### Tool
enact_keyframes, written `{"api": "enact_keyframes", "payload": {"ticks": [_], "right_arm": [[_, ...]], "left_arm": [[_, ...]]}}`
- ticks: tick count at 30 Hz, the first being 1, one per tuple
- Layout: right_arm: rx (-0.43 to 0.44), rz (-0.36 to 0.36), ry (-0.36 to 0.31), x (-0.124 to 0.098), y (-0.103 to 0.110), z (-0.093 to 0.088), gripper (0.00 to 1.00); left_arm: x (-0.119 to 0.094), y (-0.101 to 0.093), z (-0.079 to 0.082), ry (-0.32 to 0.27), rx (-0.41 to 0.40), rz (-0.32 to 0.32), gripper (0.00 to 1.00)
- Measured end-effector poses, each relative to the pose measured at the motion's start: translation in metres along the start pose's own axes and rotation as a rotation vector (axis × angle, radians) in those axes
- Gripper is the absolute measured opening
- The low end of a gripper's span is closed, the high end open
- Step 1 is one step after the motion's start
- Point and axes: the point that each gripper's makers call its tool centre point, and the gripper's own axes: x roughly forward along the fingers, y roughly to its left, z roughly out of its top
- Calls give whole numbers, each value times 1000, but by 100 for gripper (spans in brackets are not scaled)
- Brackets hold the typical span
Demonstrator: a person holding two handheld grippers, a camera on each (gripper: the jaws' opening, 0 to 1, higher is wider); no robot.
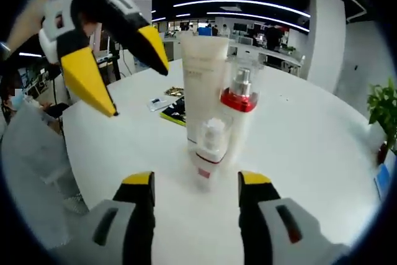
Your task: Arrange the skincare products in the storage area until every visible bottle or jar stands upright without overlapping.
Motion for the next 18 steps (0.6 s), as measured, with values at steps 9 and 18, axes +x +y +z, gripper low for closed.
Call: {"api": "enact_keyframes", "payload": {"ticks": [9, 18], "right_arm": [[4, 4, 8, -19, 11, 0, 61], [27, 12, -2, -34, 19, 1, 68]], "left_arm": [[-18, -8, -23, 0, -73, 34, 42], [-33, -20, -50, 0, -162, 57, 52]]}}
